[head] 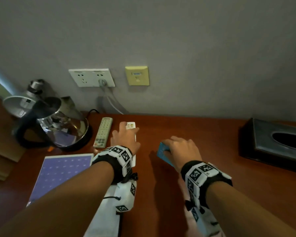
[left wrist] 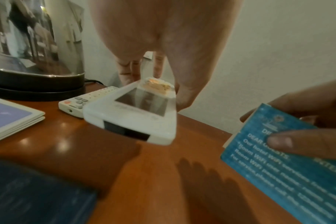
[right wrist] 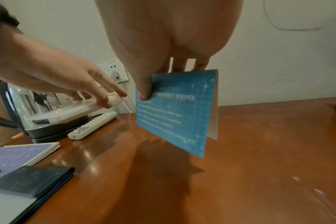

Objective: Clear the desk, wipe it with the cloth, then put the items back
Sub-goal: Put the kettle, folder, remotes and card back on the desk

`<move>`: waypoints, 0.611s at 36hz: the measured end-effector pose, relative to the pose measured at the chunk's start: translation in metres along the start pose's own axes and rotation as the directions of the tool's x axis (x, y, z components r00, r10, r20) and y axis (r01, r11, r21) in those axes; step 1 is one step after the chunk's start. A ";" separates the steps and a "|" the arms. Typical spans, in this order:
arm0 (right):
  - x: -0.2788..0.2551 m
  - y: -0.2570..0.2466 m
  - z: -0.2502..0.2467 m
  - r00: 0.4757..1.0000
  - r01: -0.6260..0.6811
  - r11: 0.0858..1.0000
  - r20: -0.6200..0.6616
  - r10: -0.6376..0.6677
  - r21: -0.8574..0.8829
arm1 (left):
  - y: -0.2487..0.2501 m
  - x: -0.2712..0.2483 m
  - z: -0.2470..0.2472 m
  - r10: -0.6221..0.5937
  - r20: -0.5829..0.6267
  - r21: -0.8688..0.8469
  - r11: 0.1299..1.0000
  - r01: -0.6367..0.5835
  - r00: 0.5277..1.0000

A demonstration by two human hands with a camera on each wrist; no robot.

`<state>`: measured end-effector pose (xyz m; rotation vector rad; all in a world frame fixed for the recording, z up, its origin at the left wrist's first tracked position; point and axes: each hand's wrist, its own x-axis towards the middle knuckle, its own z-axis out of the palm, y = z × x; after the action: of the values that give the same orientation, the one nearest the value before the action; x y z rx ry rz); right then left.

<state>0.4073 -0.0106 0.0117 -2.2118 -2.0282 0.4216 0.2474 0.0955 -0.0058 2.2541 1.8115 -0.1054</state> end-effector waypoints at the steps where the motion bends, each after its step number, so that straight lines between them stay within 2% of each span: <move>1: 0.011 -0.005 0.001 1.000 0.001 1.000 0.006 -0.001 -0.001 | -0.008 0.009 0.000 0.005 0.003 -0.001 1.000 -0.005 1.000; 7: 0.066 -0.029 0.005 0.999 -0.029 1.000 0.023 0.029 -0.004 | -0.041 0.057 0.006 0.010 0.053 -0.014 1.000 -0.009 0.999; 15: 0.118 -0.043 0.023 0.997 -0.073 0.997 0.038 0.074 -0.005 | -0.057 0.095 0.026 0.047 0.114 -0.046 0.998 -0.042 0.992; 22: 0.152 -0.050 0.029 0.995 -0.079 0.997 0.065 0.079 -0.010 | -0.066 0.109 0.029 0.063 0.021 0.013 0.998 -0.063 0.998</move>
<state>0.3616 0.1419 -0.0222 -2.3188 -1.9818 0.5018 0.2105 0.2053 -0.0666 2.3083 1.7332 -0.1293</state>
